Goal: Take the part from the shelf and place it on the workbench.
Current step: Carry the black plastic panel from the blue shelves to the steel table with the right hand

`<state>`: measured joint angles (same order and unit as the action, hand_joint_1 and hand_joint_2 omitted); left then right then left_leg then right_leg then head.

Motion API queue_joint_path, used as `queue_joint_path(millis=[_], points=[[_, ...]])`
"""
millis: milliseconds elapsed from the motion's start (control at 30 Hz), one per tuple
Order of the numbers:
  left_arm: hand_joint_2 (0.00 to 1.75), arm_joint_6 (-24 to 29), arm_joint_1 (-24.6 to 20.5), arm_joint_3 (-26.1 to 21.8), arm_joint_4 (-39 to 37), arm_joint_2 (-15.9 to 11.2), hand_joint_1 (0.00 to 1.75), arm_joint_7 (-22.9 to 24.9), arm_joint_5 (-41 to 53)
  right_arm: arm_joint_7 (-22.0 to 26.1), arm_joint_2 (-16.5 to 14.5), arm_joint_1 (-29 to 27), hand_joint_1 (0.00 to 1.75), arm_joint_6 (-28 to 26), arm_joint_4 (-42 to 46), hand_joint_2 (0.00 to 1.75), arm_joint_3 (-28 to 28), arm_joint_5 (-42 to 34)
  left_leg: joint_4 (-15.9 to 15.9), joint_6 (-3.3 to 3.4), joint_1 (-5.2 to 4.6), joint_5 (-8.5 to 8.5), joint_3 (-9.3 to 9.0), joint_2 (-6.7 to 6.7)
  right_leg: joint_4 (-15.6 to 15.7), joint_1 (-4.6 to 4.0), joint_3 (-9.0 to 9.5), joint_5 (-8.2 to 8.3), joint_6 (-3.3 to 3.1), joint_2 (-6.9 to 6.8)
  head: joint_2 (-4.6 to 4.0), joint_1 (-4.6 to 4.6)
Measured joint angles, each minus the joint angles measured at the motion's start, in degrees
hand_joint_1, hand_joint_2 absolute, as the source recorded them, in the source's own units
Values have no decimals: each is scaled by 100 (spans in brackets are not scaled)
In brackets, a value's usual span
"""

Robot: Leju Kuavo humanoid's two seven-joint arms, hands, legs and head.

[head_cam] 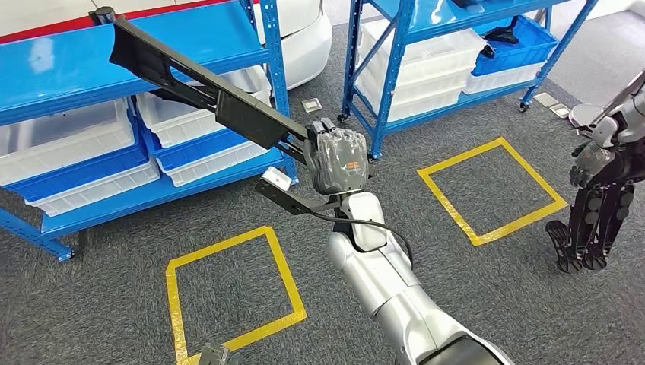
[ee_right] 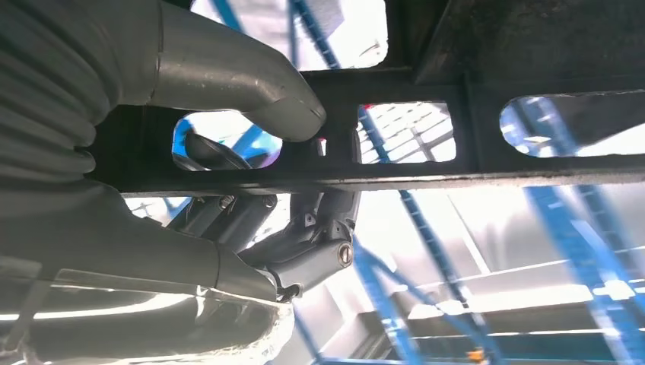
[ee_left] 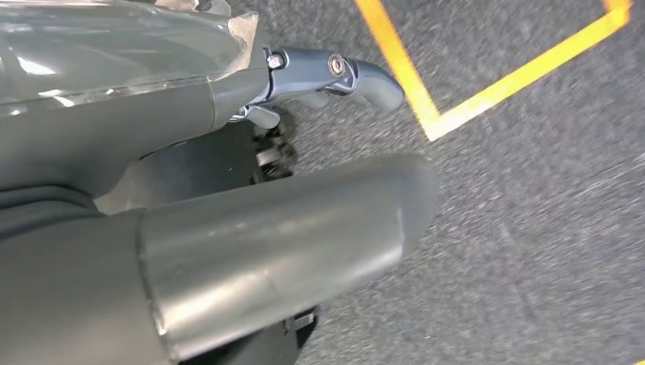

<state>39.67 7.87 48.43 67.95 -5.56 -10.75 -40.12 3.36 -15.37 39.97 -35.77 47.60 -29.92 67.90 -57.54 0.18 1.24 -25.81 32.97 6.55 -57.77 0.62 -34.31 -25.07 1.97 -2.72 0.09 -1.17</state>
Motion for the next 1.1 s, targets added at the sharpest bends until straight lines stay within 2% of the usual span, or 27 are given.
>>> queue_joint_path(millis=[33,67,100,167,200,233,267,300,333,400,467,533,567,633,667,700,733,767,800,833,867,900,933,967,1033,1067,1100], points=[[0,0,20,-29,31,-1,0,41,29,-20,41,-28,175,1,32,175,9,39,-1,-33,17,-14,5,22,10,13,-9,18,-38,61,0,-4],[0,0,38,-55,60,-1,0,71,50,-32,85,-55,175,1,66,175,20,73,-50,-59,37,-72,23,-33,23,23,-12,35,-73,125,0,-12],[0,-1,54,-77,85,-2,0,90,62,-38,118,-83,175,1,98,175,30,97,-200,-77,52,-193,83,-153,36,37,-9,57,-116,187,0,-27],[0,-5,105,-114,113,-6,0,131,45,-47,157,-134,175,2,134,175,42,134,-857,-77,58,-573,354,-478,44,34,-11,81,-172,319,0,-74],[0,-10,141,-139,121,-11,0,160,14,-52,172,-172,175,3,141,175,47,153,-1237,-69,52,-735,523,-577,43,18,-13,89,-191,391,0,-92],[0,-15,179,-167,130,-19,0,198,-21,-57,199,-219,175,3,148,175,56,174,-1502,-57,45,-810,653,-630,41,-2,-15,94,-203,472,0,-103],[0,-19,213,-192,141,-31,0,240,-54,-59,239,-276,175,3,158,175,69,195,-1570,-36,41,-777,697,-655,39,-20,-16,99,-213,551,0,-107],[0,-22,247,-216,160,-47,0,298,-79,-49,290,-336,175,3,174,175,89,210,-1421,-6,36,-644,638,-681,35,-36,-15,103,-217,629,0,-107],[0,-22,277,-233,185,-64,0,362,-88,-35,342,-390,175,3,195,175,112,212,-1099,32,33,-452,488,-739,27,-47,-15,106,-220,704,0,-108],[0,-14,332,-255,259,-106,0,514,-63,20,445,-476,175,3,261,175,167,165,-407,93,32,-188,150,-988,-1,-67,-30,107,-212,825,0,-99],[0,-3,394,-268,367,-152,0,669,21,99,556,-563,175,8,370,175,233,48,-125,104,10,-153,12,-1115,-16,-60,-73,120,-173,925,0,-88],[0,0,480,-287,512,-206,0,804,127,187,704,-691,175,15,519,175,309,-89,-79,128,-5,-124,-30,-1001,-9,-35,-109,146,-107,1021,0,-87],[0,0,524,-301,589,-236,0,861,178,228,788,-765,175,17,596,175,348,-146,-44,159,1,-97,-57,-943,-53,-39,-142,126,-81,978,0,-83],[0,0,612,-332,732,-278,0,943,260,283,929,-880,175,19,714,175,412,-228,21,215,28,-44,-87,-792,-442,-58,-348,-67,-70,716,0,-27],[0,0,653,-345,788,-299,0,973,287,298,985,-925,175,19,758,175,437,-259,28,226,17,-36,-87,-711,-807,-55,-530,-237,-77,543,0,4],[0,0,691,-354,831,-316,0,995,308,303,1026,-964,175,19,793,175,455,-278,27,232,11,-35,-78,-620,-1210,-38,-725,-401,-75,435,0,34],[0,0,721,-361,860,-333,0,1020,334,302,1062,-1005,175,19,821,175,473,-290,26,231,5,-38,-71,-532,-1531,-15,-878,-513,-59,373,0,41],[0,0,741,-366,884,-349,0,1051,374,302,1099,-1047,175,20,845,175,495,-293,26,228,4,-41,-68,-447,-1666,13,-935,-546,-23,338,0,41],[0,-1,754,-371,907,-360,0,1090,431,300,1132,-1085,175,21,869,175,518,-292,25,221,7,-45,-67,-372,-1584,39,-879,-498,26,309,0,44],[0,-8,767,-379,933,-369,0,1142,509,299,1167,-1121,175,23,906,175,544,-284,24,209,11,-52,-73,-300,-1263,61,-693,-381,82,255,0,44],[0,-21,785,-391,961,-376,0,1193,589,295,1198,-1149,175,25,952,175,567,-273,22,188,9,-63,-85,-232,-826,76,-435,-247,130,125,0,46],[0,-39,808,-409,987,-383,0,1242,668,289,1224,-1169,175,27,1011,175,586,-256,18,155,-7,-81,-97,-169,-438,73,-201,-138,147,-11,0,55],[0,-74,833,-433,1012,-391,0,1296,758,276,1250,-1187,175,33,1091,175,607,-224,15,120,-24,-96,-112,-110,-147,67,-26,-57,136,-112,0,49],[0,-123,858,-464,1030,-400,0,1349,847,259,1280,-1205,175,44,1169,175,633,-184,15,83,-40,-105,-129,-55,-16,53,50,-25,101,-167,0,43],[0,-292,901,-556,1052,-415,0,1474,1074,210,1379,-1261,175,83,1347,175,711,-70,27,13,-29,-111,-158,48,6,30,42,0,10,-56,0,22],[0,-404,918,-617,1056,-418,0,1533,1196,190,1442,-1291,175,107,1430,175,758,-15,11,-26,-8,-140,-156,17,14,34,37,12,-30,6,0,18],[0,-520,937,-682,1057,-418,0,1582,1314,172,1501,-1312,175,130,1509,175,802,27,-71,-55,11,-219,-125,-92,23,41,35,29,-73,67,0,12]])
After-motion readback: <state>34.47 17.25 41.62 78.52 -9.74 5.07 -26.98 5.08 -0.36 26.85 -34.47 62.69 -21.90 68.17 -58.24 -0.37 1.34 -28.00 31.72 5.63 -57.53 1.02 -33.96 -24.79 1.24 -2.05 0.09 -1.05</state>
